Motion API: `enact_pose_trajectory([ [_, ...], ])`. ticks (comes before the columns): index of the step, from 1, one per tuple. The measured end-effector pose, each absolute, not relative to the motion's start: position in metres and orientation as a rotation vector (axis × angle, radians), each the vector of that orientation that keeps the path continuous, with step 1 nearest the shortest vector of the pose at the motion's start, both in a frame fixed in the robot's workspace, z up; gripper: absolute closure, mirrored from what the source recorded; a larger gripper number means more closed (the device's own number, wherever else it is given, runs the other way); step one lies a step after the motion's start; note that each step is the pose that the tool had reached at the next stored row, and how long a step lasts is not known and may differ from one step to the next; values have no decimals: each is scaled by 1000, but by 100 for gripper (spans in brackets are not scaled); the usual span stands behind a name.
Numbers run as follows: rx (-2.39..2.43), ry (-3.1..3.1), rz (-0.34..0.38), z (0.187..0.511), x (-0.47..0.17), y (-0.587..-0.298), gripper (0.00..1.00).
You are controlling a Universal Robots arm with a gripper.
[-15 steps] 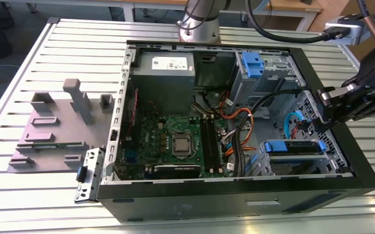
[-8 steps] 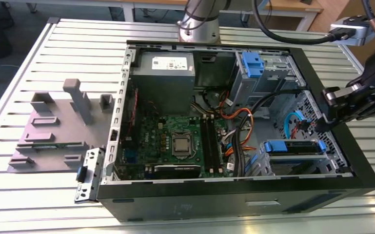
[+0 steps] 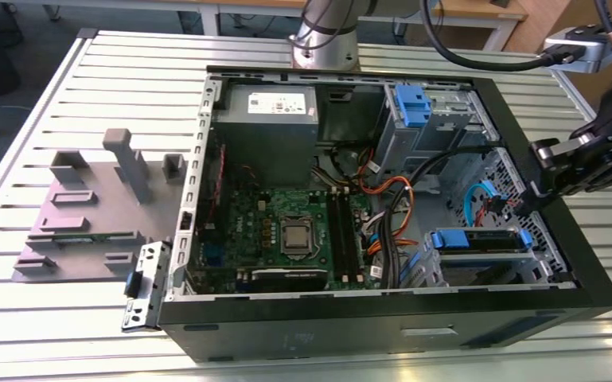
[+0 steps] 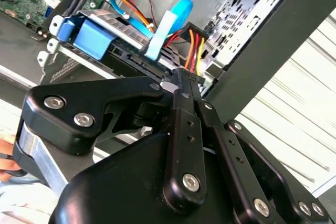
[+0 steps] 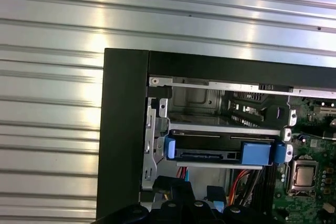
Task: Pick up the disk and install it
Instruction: 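Insert the first disk wire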
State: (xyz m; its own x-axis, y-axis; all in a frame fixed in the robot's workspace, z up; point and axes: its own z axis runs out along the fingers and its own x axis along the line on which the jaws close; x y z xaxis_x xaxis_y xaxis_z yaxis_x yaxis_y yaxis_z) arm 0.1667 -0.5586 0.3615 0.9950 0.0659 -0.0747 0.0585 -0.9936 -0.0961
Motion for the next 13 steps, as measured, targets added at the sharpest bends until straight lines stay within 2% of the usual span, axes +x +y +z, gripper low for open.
enact_pose_trajectory([
  [13,-3044,-95,120,360,173,-556,89],
])
